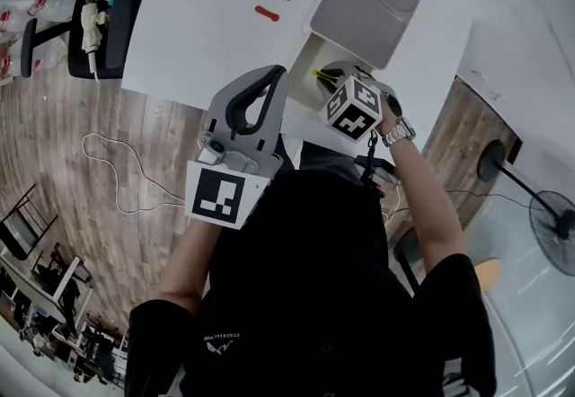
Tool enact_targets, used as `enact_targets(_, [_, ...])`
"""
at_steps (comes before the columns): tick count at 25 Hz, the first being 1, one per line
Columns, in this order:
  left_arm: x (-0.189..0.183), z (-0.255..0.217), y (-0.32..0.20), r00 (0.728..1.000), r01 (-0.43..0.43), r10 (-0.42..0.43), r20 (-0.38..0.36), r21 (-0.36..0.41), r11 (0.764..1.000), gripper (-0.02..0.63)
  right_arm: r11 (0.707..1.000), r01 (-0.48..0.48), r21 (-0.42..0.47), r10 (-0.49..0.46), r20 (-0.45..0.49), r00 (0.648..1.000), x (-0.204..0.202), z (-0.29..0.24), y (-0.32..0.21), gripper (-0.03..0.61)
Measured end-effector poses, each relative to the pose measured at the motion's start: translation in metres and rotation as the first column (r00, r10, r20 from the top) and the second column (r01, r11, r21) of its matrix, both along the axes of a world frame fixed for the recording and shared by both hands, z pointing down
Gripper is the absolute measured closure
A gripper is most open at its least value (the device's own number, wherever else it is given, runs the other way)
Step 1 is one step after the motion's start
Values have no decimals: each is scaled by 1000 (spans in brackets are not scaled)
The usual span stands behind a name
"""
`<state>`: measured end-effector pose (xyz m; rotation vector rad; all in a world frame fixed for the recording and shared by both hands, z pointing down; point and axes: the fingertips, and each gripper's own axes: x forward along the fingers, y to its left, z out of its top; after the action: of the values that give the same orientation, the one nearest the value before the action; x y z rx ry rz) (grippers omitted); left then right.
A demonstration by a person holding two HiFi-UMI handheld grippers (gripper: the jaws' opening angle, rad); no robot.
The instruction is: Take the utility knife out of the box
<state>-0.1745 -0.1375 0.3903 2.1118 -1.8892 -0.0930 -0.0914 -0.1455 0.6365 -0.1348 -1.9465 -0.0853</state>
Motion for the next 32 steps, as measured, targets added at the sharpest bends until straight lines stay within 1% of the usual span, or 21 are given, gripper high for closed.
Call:
enact_targets(4, [0, -4, 2, 1000, -20, 20, 6, 6, 1000, 607, 999, -53, -7, 53, 43, 998, -3, -15, -3, 520])
enact_targets(7, [1, -4, 3, 999, -42, 42, 22, 3, 999, 607, 993, -112, -32, 114, 95, 989, -8, -32, -6, 521])
enact_targets(10, [4, -4, 2, 997, -68, 68, 46, -2, 998, 607, 982, -180, -66, 187, 146, 971, -9, -46, -11, 521])
enact_targets(13, [9, -11, 1, 994, -90, 88, 57, 26, 996, 607, 970, -230, -83, 242, 191, 951, -8, -60, -14, 521])
enact_targets(15, [10, -13, 1, 992, -102, 100, 71, 24, 994, 607, 962, -258, -90, 272, 221, 937, -8, -68, -15, 520])
enact_targets(18, [14, -17, 3, 991, -121, 119, 61, 32, 992, 607, 950, -298, -90, 311, 262, 914, -7, -84, -18, 520])
enact_targets(21, [15, -14, 6, 986, -146, 144, 85, 17, 989, 607, 933, -347, -97, 360, 308, 881, -5, -104, -19, 520])
enact_targets(24, [15, -24, 5, 985, -153, 147, 91, 63, 986, 607, 916, -386, -112, 399, 367, 840, -3, -124, -20, 520])
enact_targets(27, [18, -26, 7, 983, -167, 163, 85, 49, 985, 607, 894, -426, -138, 442, 429, 788, 0, -146, -19, 520])
enact_targets(32, [19, -25, 10, 976, -194, 188, 108, 46, 980, 607, 856, -493, -158, 498, 513, 699, 14, -174, -25, 520])
